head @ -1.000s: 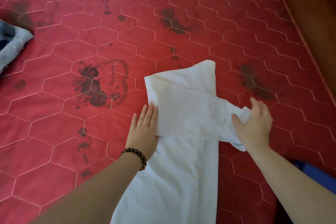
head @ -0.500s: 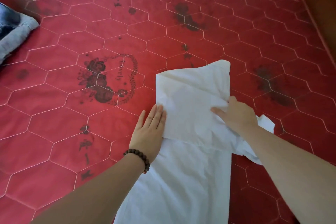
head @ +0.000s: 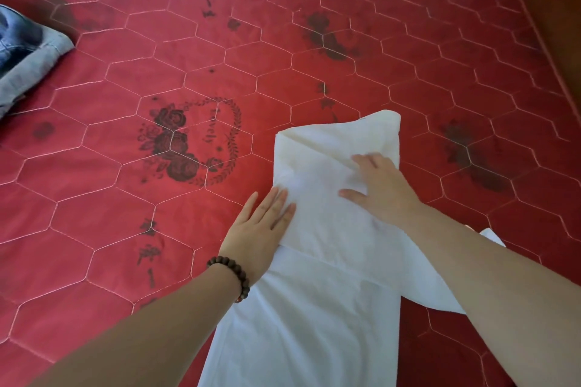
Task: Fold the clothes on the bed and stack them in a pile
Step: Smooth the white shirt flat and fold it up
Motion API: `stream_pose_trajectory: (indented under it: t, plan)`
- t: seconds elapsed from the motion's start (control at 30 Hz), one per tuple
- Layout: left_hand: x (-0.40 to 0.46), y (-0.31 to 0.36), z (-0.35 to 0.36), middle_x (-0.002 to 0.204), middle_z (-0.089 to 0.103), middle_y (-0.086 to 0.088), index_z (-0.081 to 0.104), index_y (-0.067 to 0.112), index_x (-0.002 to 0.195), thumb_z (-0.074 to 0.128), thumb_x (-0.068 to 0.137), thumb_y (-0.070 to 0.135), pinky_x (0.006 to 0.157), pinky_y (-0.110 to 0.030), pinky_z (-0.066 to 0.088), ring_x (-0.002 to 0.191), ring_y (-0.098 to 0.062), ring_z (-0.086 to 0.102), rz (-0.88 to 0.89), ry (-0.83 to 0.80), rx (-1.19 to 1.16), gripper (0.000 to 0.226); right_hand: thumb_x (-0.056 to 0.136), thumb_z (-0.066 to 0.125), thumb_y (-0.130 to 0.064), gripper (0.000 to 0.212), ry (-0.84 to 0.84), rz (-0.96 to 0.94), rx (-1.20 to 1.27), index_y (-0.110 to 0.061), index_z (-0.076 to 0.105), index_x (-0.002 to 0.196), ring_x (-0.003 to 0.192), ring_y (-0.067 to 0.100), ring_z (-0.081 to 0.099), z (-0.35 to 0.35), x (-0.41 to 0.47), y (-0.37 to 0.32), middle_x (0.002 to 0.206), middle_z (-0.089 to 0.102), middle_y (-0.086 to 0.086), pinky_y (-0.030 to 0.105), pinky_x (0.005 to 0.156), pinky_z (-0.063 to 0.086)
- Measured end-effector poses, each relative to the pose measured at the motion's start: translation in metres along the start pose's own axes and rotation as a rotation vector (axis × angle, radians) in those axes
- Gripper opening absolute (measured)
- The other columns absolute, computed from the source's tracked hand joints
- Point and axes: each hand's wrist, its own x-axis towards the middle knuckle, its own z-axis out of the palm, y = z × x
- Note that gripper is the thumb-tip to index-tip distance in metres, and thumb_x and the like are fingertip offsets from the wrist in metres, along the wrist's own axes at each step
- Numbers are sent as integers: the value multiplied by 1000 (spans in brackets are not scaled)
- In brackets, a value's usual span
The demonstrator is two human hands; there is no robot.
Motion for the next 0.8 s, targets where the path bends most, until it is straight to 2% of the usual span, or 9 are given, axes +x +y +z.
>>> stream_pose_trajectory:
  t: [0.13,0.27,0.33,0.37,0.43,0.5,0.63,0.73,0.8]
  plan:
    - [0,0,7,151,-31,-8,-25,11,144,26,100,16,110,-44,-27,134,-27,-39,37,70,-5,68,87,64,-50,75,-83,-45,172,-17,32,146,131,27,37,14,52,-46,144,41,6,43,107,33]
    - [-3,1,8,156,27,-10,31,6,148,57,89,23,118,-48,16,146,-31,15,42,199,21,66,86,65,-51,69,-99,68,444,-14,43,139,126,25,48,21,80,-73,138,51,5,31,97,36]
    - [-4,0,13,157,20,-9,26,6,149,55,91,25,118,-49,12,147,-31,9,44,205,31,68,87,63,-51,67,-148,108,426,-11,47,139,126,24,48,18,87,-77,137,53,5,31,98,36]
    - [-4,0,15,158,20,-8,26,6,149,55,91,26,118,-49,11,147,-31,8,43,202,34,68,88,64,-47,55,-166,110,446,-11,55,129,115,23,53,16,89,-76,123,59,5,29,91,40]
    - [-4,-2,16,156,29,-8,35,7,147,58,88,30,117,-49,19,146,-31,17,32,186,17,67,89,66,-35,21,-178,84,551,-16,59,83,76,17,51,10,90,-72,79,53,-3,24,63,37]
    - [-5,-2,16,155,33,-8,41,9,145,52,89,33,116,-49,25,145,-30,22,35,185,-14,62,90,67,-23,30,-170,69,669,-14,46,69,61,13,40,6,91,-68,67,40,-3,23,54,30]
    - [-6,-3,17,155,34,-7,42,13,145,37,92,34,114,-50,29,144,-29,27,65,196,-20,57,91,63,-19,21,-51,133,635,-8,52,77,64,17,39,10,91,-70,68,40,1,27,60,30]
    - [-6,-4,17,153,37,-6,42,17,145,39,92,35,114,-50,30,144,-29,28,108,198,-6,57,90,65,-31,43,-161,171,665,-18,39,58,50,13,33,12,92,-69,56,31,-5,25,51,27]
    - [-6,-4,18,153,38,-6,42,19,145,41,91,36,114,-50,30,143,-29,30,139,224,1,57,88,68,-36,43,-253,189,724,-22,49,51,46,8,39,6,96,-74,49,38,-10,21,48,33]
